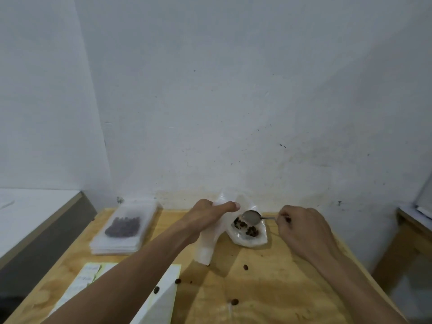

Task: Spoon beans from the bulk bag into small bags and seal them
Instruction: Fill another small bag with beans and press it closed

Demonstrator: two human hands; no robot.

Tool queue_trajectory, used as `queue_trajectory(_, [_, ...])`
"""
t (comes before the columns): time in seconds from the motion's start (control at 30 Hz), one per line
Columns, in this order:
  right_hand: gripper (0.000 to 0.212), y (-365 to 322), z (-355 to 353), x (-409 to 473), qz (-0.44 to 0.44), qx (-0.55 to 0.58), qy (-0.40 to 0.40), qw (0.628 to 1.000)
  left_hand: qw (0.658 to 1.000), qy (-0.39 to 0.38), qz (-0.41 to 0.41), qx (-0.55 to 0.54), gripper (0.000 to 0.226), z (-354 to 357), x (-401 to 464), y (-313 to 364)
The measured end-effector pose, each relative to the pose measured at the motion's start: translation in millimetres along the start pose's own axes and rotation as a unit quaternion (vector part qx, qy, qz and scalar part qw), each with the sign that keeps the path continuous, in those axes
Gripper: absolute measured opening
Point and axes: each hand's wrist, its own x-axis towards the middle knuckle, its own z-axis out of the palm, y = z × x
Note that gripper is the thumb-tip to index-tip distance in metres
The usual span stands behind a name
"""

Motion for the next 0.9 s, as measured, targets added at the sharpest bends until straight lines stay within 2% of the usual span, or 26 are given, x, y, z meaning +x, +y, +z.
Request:
queue_trajectory(0.13, [0.032,-11.9,5.4,-8.2,0.043,-0.038,-0.057,0.997,0.999,-0.009,0.031,0.021,0.048,-0.9,0.5,7.8])
queue_trajectory(0.23, [0.043,-16.6,3.2,-7.8,0.116,0.061,-0.09,0.987,0.997,-0.024,0.064,0.046,0.055,0.9,2.7,17.6])
queue_trajectory(0.37, [0.028,-10.4,-6.4,0.2,0.245,0.196,-0.148,0.938,0.991,-0.047,0.089,0.086,0.05,3.8,4.4,28.1])
queue_trajectory(0.47, [0.025,-10.0,-12.6,-2.8,0.285,0.254,-0.189,0.905,0.991,-0.063,0.096,0.073,0.06,3.6,5.1,26.0])
queue_trajectory(0.5, [0.023,-9.6,-12.3,-3.7,0.295,0.264,-0.198,0.897,0.991,-0.064,0.094,0.07,0.055,3.7,4.3,26.2])
queue_trajectory(0.57, [0.022,-5.7,-8.2,-4.9,0.319,0.286,-0.202,0.881,0.989,-0.079,0.1,0.077,0.036,3.2,3.4,26.5])
queue_trajectory(0.7, [0.027,3.6,6.1,-11.1,0.34,0.339,-0.183,0.858,0.987,-0.08,0.11,0.08,0.036,1.3,2.9,23.4])
queue_trajectory(0.8, [0.023,4.2,13.2,-18.6,0.331,0.326,-0.168,0.869,0.987,-0.076,0.101,0.101,0.031,-2.6,1.0,20.6])
queue_trajectory(0.9, [0.023,4.4,13.9,-19.7,0.335,0.332,-0.15,0.869,0.983,-0.06,0.094,0.149,0.062,-4.6,-2.3,18.8])
